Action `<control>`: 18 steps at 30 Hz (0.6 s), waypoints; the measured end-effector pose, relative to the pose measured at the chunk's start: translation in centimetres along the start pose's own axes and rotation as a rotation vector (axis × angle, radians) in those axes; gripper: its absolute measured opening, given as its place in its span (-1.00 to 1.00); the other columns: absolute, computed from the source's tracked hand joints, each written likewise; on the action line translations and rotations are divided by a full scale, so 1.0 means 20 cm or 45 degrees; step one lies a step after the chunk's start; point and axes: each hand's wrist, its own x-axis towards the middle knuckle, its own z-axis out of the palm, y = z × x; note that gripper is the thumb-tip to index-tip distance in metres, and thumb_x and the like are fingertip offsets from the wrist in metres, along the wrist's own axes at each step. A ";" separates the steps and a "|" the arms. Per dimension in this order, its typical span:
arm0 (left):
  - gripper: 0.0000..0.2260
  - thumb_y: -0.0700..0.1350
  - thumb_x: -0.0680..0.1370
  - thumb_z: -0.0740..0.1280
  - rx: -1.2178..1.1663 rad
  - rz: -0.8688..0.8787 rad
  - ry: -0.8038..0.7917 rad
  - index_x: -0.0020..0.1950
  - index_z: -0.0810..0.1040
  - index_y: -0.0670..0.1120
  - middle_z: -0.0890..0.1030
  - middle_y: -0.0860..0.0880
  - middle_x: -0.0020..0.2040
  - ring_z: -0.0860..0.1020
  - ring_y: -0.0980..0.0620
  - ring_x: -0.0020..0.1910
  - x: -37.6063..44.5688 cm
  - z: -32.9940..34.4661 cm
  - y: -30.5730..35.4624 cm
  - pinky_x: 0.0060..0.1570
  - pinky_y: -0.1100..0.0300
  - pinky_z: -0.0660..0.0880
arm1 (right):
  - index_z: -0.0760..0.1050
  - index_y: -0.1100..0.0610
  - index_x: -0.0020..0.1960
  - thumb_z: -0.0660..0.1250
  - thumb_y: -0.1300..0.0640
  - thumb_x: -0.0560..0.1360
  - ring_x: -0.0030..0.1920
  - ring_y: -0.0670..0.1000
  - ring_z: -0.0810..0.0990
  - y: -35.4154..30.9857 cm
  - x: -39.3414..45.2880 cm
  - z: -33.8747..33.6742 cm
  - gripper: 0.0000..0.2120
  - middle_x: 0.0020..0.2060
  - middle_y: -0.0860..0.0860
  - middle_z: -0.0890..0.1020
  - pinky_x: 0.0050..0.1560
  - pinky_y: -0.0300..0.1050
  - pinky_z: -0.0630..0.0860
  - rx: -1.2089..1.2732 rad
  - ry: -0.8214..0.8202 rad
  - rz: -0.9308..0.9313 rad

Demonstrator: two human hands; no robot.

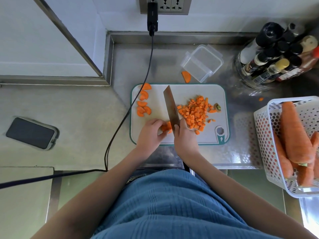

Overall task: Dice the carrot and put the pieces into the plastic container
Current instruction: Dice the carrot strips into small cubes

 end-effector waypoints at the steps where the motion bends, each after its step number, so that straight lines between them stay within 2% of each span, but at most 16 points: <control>1: -0.89 -0.21 0.43 0.44 0.044 0.039 -0.008 -0.07 0.60 -0.14 0.60 -0.03 -0.12 0.50 0.02 -0.07 0.00 0.00 0.00 -0.04 0.42 0.30 | 0.25 0.18 0.12 -0.03 0.09 0.67 -0.21 0.21 0.53 0.00 0.00 0.01 -0.82 -0.25 0.14 0.51 -0.30 0.01 0.41 -0.018 -0.005 0.014; 4: -0.85 -0.26 0.41 0.44 0.182 0.182 -0.071 -0.03 0.61 -0.19 0.61 -0.10 -0.04 0.54 -0.08 -0.01 -0.02 0.01 -0.03 0.03 0.16 0.48 | 0.22 0.16 0.17 -0.01 0.13 0.67 -0.18 0.21 0.57 -0.01 -0.01 0.03 -0.86 -0.18 0.18 0.56 -0.25 0.08 0.52 -0.066 -0.034 0.066; 6: -0.84 -0.27 0.42 0.44 0.179 0.194 -0.086 -0.01 0.61 -0.22 0.60 -0.12 0.00 0.56 -0.10 -0.02 -0.02 0.01 -0.03 0.00 0.08 0.53 | 0.19 0.16 0.22 0.02 0.20 0.66 -0.17 0.21 0.59 0.00 -0.01 0.05 -0.85 -0.14 0.19 0.58 -0.23 0.09 0.56 -0.152 -0.043 0.087; 10: -0.88 -0.28 0.41 0.45 0.105 0.204 -0.049 -0.07 0.61 -0.24 0.61 -0.14 -0.03 0.51 0.00 -0.04 -0.01 0.02 -0.04 -0.04 0.22 0.46 | 0.12 0.08 0.10 0.02 0.25 0.64 -0.15 0.22 0.58 0.01 0.00 0.08 -0.88 -0.11 0.21 0.58 -0.24 0.06 0.53 -0.255 -0.093 0.111; 13: -0.90 -0.26 0.43 0.44 0.068 0.196 -0.044 -0.09 0.61 -0.26 0.60 -0.13 -0.05 0.48 0.03 -0.06 -0.01 0.03 -0.05 -0.06 0.22 0.42 | 0.10 0.06 0.02 0.01 0.20 0.65 -0.14 0.22 0.58 0.02 0.01 0.08 -0.91 -0.11 0.21 0.58 -0.20 0.08 0.55 -0.246 -0.083 0.123; 14: -0.91 -0.25 0.44 0.44 0.065 0.189 -0.041 -0.10 0.61 -0.25 0.60 -0.12 -0.05 0.49 0.02 -0.06 -0.01 0.03 -0.05 -0.07 0.22 0.43 | 0.13 0.08 0.02 0.00 0.15 0.66 -0.15 0.22 0.58 0.02 0.01 0.07 -0.95 -0.12 0.20 0.58 -0.19 0.11 0.56 -0.207 -0.070 0.119; 16: -0.91 -0.24 0.44 0.44 0.074 0.190 -0.046 -0.11 0.60 -0.24 0.59 -0.09 -0.05 0.52 0.01 -0.08 -0.01 0.03 -0.05 -0.08 0.23 0.44 | 0.20 0.13 0.05 -0.01 0.07 0.67 -0.16 0.23 0.58 0.04 0.02 0.05 -0.88 -0.15 0.21 0.59 -0.19 0.13 0.57 -0.144 -0.062 0.113; 18: -0.90 -0.23 0.43 0.45 0.080 0.201 -0.051 -0.11 0.60 -0.23 0.59 -0.08 -0.06 0.53 0.00 -0.08 -0.01 0.03 -0.05 -0.09 0.25 0.44 | 0.22 0.12 0.11 0.00 0.11 0.67 -0.20 0.22 0.59 0.06 0.03 0.04 -0.90 -0.18 0.20 0.58 -0.25 0.09 0.55 -0.181 -0.049 0.095</control>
